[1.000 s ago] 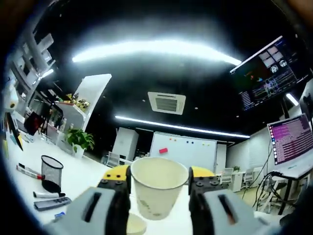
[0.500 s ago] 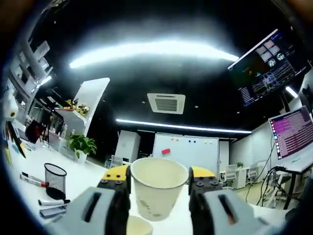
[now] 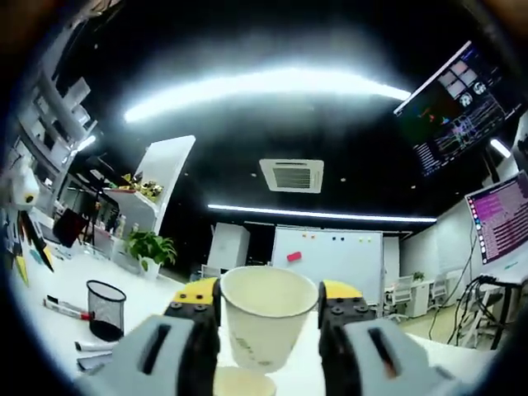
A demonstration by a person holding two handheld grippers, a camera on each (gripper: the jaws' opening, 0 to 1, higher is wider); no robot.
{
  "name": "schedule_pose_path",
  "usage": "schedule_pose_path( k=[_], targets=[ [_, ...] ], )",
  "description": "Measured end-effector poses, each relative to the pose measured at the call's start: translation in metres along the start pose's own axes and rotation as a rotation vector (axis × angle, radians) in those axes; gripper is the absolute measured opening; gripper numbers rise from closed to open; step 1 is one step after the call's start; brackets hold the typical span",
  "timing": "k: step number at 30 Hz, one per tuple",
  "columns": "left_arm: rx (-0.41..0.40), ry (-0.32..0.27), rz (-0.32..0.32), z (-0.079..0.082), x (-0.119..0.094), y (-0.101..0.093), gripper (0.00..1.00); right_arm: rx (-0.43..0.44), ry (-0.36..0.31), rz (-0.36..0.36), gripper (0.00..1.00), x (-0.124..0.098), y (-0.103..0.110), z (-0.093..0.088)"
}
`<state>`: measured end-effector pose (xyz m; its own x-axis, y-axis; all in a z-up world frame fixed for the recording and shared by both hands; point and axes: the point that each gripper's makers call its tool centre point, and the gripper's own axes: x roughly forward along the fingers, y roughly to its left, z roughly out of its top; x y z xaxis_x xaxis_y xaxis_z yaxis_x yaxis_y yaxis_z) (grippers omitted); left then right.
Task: Place the scattered laser pointers and whiteboard markers into the pen holder and stack the scattered paper cups together
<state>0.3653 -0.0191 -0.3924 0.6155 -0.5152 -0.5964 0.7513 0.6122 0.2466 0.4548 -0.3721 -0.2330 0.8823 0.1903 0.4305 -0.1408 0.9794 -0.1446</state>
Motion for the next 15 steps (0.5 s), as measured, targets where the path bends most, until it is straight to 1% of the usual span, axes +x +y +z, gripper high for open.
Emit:
schedule_pose_path(
  k=[15],
  targets=[
    [-0.005,-0.003,-0.002,-0.001,0.001,-0.001,0.63,0.010,0.043,0.021,0.47,0.001,0.003,-0.011]
  ],
)
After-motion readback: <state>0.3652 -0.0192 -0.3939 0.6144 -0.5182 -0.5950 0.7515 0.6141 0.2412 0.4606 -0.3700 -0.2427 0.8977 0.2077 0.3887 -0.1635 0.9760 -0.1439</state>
